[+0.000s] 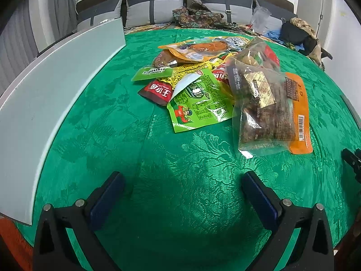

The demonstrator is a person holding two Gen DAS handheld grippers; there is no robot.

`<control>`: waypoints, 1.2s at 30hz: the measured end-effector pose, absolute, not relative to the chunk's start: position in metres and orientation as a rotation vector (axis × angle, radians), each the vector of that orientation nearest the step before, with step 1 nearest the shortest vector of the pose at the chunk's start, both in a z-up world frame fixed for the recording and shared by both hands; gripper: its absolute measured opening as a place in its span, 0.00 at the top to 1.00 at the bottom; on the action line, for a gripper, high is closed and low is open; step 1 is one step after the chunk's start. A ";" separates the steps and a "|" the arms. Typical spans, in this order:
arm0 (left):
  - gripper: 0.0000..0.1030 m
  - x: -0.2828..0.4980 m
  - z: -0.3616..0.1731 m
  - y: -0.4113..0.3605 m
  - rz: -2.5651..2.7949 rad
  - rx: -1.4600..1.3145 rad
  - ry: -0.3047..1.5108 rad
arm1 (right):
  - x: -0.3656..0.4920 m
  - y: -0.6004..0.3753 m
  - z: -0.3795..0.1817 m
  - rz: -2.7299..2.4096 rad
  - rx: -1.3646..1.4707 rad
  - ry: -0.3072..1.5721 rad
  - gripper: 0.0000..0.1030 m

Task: Organize snacks
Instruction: 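Move the left tool toward the clear bag with orange label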

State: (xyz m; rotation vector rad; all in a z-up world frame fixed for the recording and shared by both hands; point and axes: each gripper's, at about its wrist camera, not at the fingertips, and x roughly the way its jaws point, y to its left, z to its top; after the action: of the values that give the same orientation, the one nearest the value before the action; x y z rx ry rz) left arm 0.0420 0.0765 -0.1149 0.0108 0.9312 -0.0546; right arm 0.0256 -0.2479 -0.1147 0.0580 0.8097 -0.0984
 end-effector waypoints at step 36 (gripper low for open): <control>0.00 0.044 -0.115 0.077 -0.062 0.015 0.932 | 0.025 -0.248 -0.114 -0.096 0.057 0.801 0.12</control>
State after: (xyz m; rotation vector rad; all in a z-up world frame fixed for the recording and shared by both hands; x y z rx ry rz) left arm 0.0436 0.0767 -0.1149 0.0151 0.9323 -0.0619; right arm 0.0247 -0.2484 -0.1138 0.0572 0.8005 -0.0956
